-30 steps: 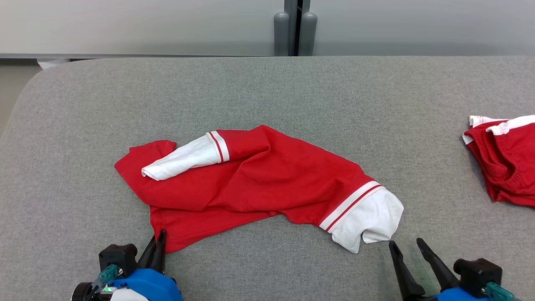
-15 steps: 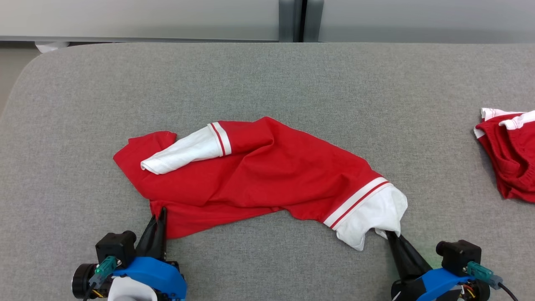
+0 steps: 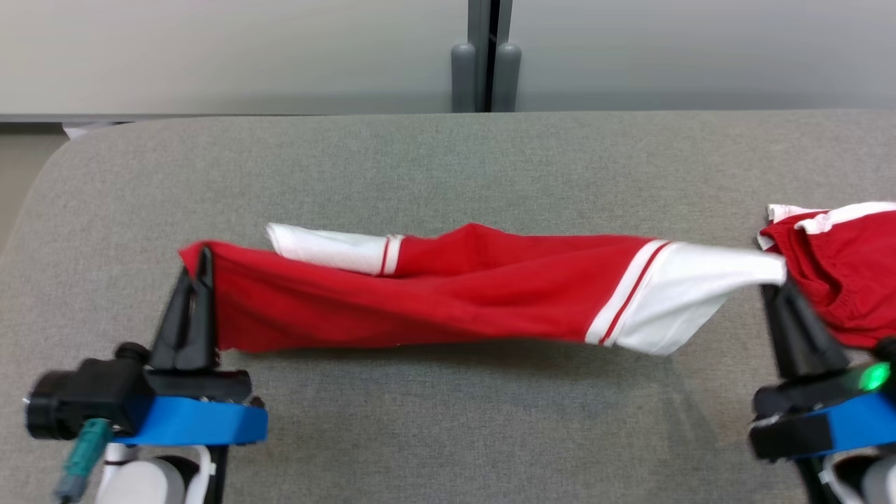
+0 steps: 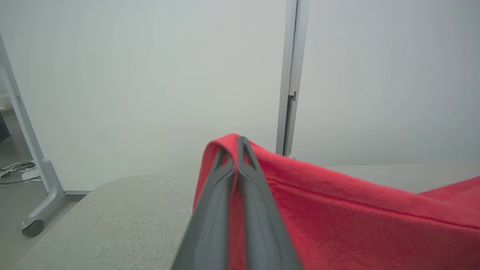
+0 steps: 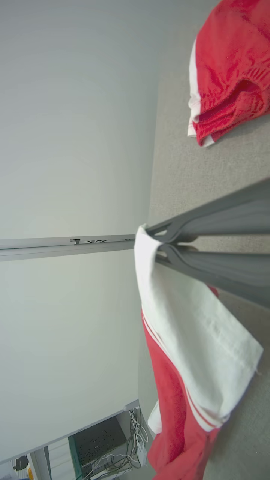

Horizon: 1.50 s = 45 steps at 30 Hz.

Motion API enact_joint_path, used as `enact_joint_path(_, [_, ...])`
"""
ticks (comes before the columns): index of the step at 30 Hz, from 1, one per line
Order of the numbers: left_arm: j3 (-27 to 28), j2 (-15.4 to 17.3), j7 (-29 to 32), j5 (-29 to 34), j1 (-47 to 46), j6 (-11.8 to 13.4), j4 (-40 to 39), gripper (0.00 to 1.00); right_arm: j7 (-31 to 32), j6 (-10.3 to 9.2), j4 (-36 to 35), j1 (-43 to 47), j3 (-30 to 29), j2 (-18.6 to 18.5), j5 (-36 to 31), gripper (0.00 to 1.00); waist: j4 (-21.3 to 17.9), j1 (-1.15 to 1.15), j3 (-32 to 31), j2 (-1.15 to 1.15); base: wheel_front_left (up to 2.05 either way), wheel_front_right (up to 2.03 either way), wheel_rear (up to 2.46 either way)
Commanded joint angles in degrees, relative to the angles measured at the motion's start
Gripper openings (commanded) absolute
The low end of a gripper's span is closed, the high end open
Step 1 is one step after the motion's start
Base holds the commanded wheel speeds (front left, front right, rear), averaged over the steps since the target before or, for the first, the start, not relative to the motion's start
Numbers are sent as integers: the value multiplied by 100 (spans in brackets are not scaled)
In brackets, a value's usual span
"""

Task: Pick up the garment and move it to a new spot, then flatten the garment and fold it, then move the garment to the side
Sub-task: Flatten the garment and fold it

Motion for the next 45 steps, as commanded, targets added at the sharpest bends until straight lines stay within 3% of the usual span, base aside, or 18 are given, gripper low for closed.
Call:
enact_joint_path(1, [87,106,65,58,-86,72,-302,0,111,0,-348,-150,-174,-79,-93,0,-73,0,-102,0,0,0,0])
enact_joint_path(10, [340,541,544,193,-835,97,-1869,0,861,0,-1844,-1071,-1276,-737,-220,0,-153,0,-462,0,0,0,0])
enact_joint_path(17, [477,663,785,121,-1463,83,-2315,0,1233,0,-2182,-1759,-1547,-1121,-26,0,-194,0,-470,0,0,0,0])
enact_joint_path(22, [406,647,876,-29,-1926,-34,-2148,0,1401,0,-1986,-2306,-1493,-1290,183,0,-216,0,-256,0,0,0,0])
enact_joint_path(27, [314,541,898,-324,-2639,-250,-1305,0,1389,0,-1338,-3034,-1135,-1374,383,0,-226,0,158,0,0,0,0])
enact_joint_path(31, [221,385,766,-486,-3567,-452,-109,0,1210,0,-496,-3952,-739,-1350,465,0,-208,0,453,0,0,0,0])
enact_joint_path(40, [162,200,286,-554,-5982,-735,2905,0,631,0,1772,-6478,10,-999,416,0,-313,0,682,0,0,0,0])
enact_joint_path(45, [127,135,78,-662,-6306,-845,4368,0,352,0,3059,-6887,705,-640,538,0,-424,0,788,0,0,0,0])
